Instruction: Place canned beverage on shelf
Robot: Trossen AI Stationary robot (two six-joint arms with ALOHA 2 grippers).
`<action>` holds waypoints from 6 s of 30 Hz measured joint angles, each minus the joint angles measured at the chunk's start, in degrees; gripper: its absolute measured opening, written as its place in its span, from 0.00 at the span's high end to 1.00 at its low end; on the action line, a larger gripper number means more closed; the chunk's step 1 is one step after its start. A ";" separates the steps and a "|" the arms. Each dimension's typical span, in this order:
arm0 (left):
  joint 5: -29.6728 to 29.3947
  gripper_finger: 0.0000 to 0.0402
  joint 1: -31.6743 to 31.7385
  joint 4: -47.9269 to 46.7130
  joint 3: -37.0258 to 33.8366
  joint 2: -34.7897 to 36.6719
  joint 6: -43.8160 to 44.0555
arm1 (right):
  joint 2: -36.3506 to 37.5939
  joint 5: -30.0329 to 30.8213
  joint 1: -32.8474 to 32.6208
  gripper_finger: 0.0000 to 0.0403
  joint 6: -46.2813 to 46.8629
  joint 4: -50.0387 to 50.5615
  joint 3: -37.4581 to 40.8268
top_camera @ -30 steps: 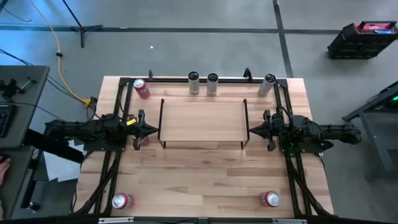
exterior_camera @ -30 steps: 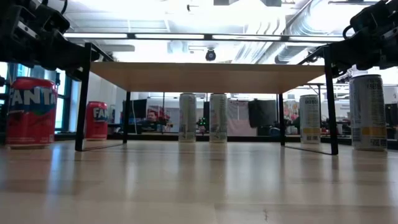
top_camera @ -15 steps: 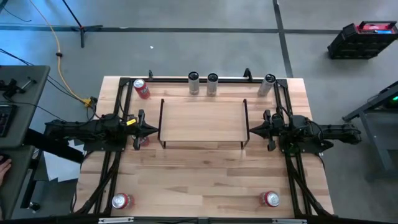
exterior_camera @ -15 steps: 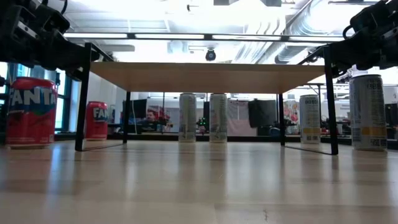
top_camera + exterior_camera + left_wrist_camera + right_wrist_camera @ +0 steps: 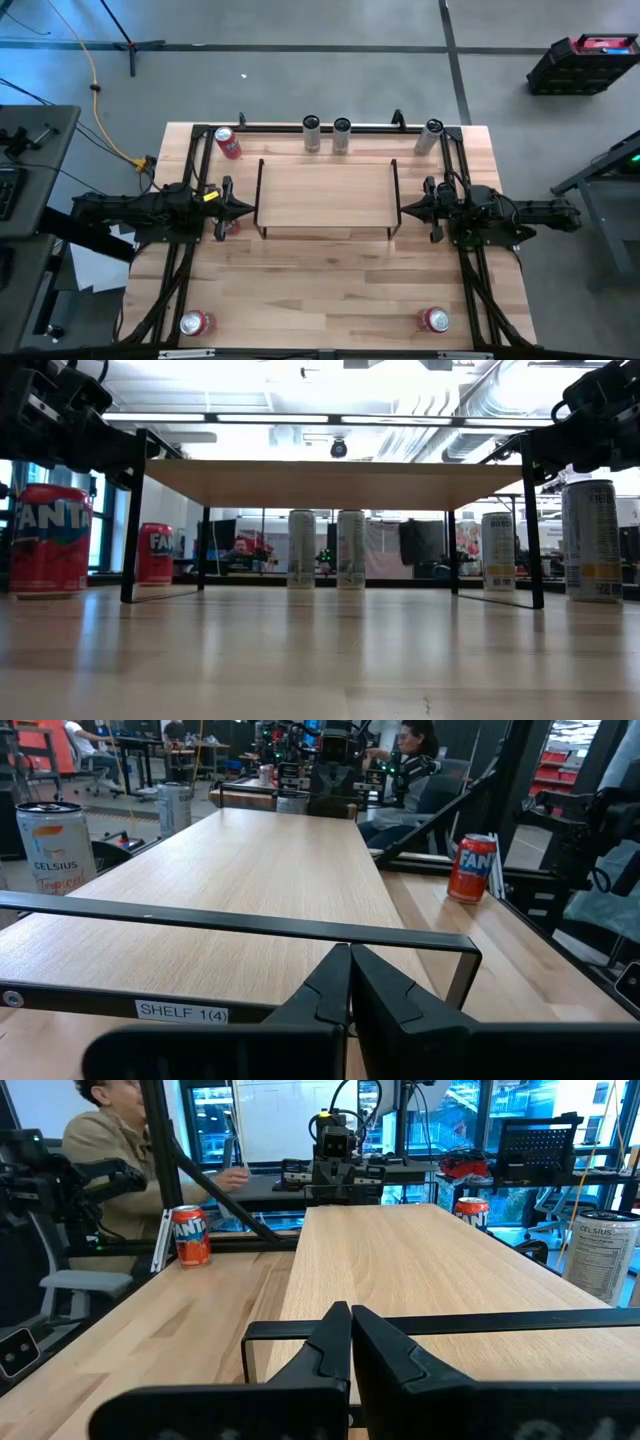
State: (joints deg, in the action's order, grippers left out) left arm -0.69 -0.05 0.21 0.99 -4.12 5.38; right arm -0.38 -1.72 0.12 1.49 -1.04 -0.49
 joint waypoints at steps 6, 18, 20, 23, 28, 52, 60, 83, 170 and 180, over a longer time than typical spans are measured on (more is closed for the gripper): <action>0.00 0.99 0.01 0.02 -0.01 0.01 -0.02 | 0.00 -0.02 -0.02 1.00 -0.01 0.00 0.00; 0.00 0.99 0.02 0.01 -0.02 0.00 -0.02 | -0.02 -0.02 -0.02 1.00 -0.02 0.00 0.00; 0.00 0.99 0.01 0.02 -0.02 0.00 -0.01 | -0.02 -0.02 0.00 1.00 -0.01 0.00 0.02; 0.00 0.99 0.00 0.00 0.00 0.00 0.00 | -0.01 -0.01 -0.02 1.00 -0.01 0.00 0.01; 0.00 0.99 0.02 0.02 -0.02 0.02 0.00 | -0.02 -0.02 0.00 1.00 -0.02 0.00 0.00; 0.00 0.99 0.00 0.01 -0.01 0.00 -0.02 | -0.01 -0.01 -0.01 1.00 0.00 0.00 0.01; -0.10 0.99 0.02 0.83 -0.02 0.00 -1.32 | -0.02 -0.02 -0.02 1.00 0.00 0.00 0.00; 6.11 0.99 -0.03 19.28 0.02 0.02 6.63 | -0.02 -0.02 0.00 1.00 -0.02 0.00 0.00; -4.33 1.00 55.23 -43.40 54.71 -61.09 11.79 | -0.02 -0.02 -0.01 1.00 -0.01 0.00 0.00; -3.16 0.82 56.76 -54.97 69.11 -71.80 13.00 | -0.02 -0.02 0.00 1.00 0.00 0.00 0.01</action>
State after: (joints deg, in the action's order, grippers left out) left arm -3.84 56.71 -54.77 70.11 -75.93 18.38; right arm -0.40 -1.74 0.12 1.50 -1.04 -0.48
